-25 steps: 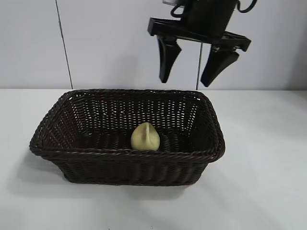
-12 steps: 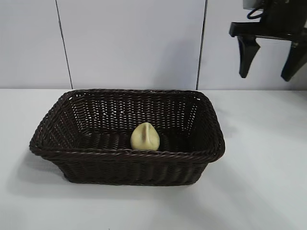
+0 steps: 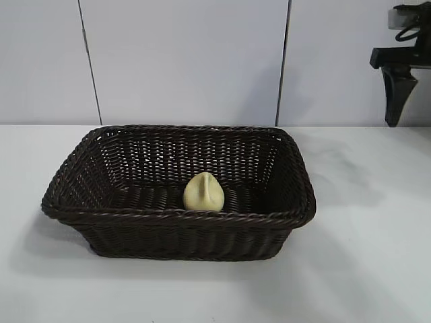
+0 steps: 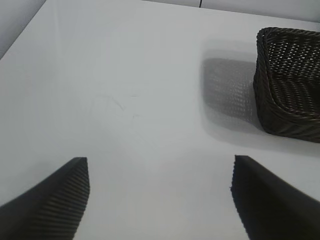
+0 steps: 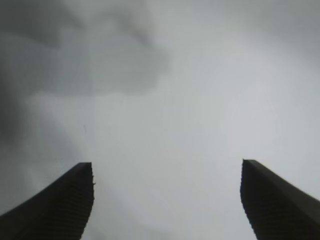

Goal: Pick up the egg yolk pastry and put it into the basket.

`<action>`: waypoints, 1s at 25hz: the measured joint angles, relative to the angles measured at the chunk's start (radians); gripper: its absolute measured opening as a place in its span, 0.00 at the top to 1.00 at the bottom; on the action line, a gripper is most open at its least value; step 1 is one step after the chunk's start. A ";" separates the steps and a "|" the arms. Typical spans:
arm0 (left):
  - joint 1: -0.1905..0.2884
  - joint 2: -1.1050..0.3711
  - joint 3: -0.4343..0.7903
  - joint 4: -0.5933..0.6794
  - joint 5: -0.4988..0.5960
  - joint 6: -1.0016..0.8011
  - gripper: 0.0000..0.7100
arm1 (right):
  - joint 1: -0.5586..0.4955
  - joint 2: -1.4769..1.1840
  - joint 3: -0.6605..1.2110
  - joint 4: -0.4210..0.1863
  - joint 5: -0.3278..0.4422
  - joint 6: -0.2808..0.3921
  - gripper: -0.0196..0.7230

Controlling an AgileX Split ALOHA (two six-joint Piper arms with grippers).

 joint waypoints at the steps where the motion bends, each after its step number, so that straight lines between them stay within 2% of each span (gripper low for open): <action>1: 0.000 0.000 0.000 0.000 0.000 0.000 0.20 | 0.000 -0.022 0.043 0.000 -0.001 -0.003 0.19; 9: 0.000 0.000 0.000 0.000 0.000 0.000 0.20 | 0.000 -0.275 0.431 0.005 -0.010 -0.044 0.19; 17: 0.000 0.000 0.000 0.000 0.000 0.000 0.20 | 0.000 -0.597 0.826 0.013 -0.163 -0.046 0.19; 22: 0.000 0.000 0.000 0.000 0.000 0.000 0.20 | 0.000 -0.866 0.958 0.020 -0.214 -0.046 0.19; 25: 0.000 0.000 0.000 0.000 0.000 0.000 0.20 | 0.000 -1.038 0.994 0.020 -0.209 -0.046 0.19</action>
